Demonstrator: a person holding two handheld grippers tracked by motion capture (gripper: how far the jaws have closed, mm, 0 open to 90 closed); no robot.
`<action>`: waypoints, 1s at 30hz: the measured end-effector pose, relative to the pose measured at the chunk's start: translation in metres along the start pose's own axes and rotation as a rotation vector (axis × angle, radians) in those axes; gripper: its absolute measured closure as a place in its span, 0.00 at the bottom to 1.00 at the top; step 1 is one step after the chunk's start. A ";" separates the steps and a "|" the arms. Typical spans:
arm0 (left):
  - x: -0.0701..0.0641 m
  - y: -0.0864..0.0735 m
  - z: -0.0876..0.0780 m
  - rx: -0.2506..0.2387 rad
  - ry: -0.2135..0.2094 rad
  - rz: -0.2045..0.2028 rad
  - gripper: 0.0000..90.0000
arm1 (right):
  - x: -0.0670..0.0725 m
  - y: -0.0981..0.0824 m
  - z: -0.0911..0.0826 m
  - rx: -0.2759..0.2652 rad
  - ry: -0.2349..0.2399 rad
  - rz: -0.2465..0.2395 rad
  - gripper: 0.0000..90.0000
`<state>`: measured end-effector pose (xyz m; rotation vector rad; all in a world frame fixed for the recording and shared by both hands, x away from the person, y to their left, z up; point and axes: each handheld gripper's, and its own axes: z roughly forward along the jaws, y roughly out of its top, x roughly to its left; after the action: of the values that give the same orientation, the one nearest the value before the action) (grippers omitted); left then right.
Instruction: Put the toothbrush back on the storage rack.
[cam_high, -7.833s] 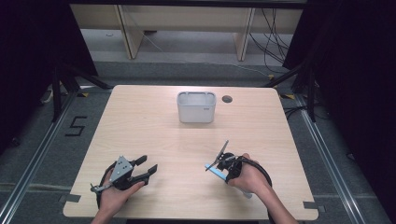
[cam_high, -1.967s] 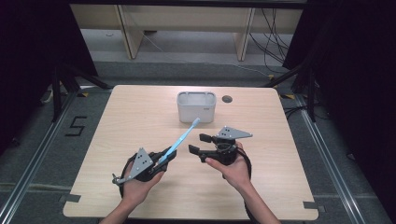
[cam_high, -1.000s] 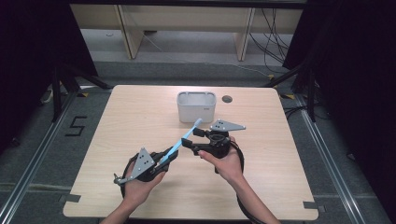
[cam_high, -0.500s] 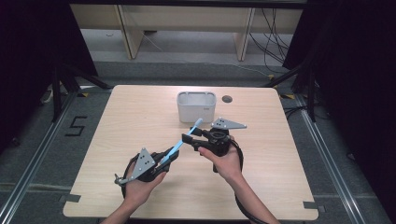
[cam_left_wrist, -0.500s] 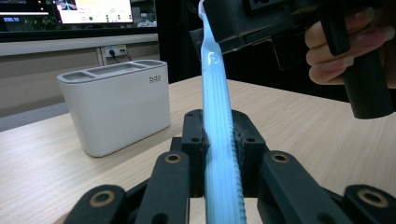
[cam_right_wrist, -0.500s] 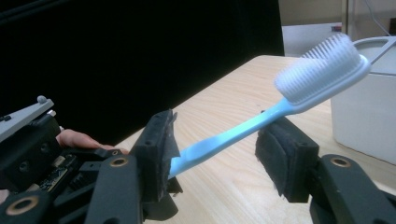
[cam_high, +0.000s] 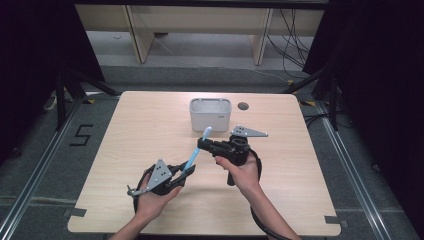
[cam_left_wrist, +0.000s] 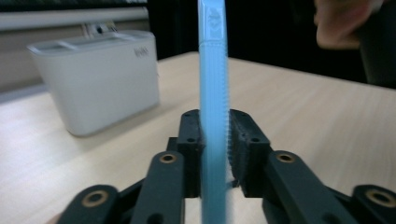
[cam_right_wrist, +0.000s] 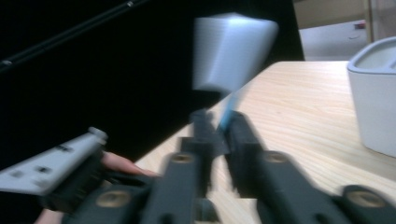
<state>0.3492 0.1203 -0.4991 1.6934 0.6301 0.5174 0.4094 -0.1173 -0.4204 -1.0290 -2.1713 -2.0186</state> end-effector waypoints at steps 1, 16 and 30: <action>-0.001 -0.001 0.002 -0.009 -0.007 0.001 0.74 | 0.001 0.001 0.000 0.011 -0.012 -0.018 0.96; -0.002 0.022 -0.006 -0.010 0.006 0.027 0.60 | 0.017 0.012 -0.002 0.098 -0.165 -0.251 0.96; -0.002 0.027 -0.004 0.006 0.004 0.042 0.59 | 0.015 0.011 -0.006 0.094 -0.198 -0.248 0.96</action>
<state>0.3485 0.1171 -0.4720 1.7143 0.6002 0.5494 0.3996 -0.1163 -0.4031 -1.0334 -2.5859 -1.9564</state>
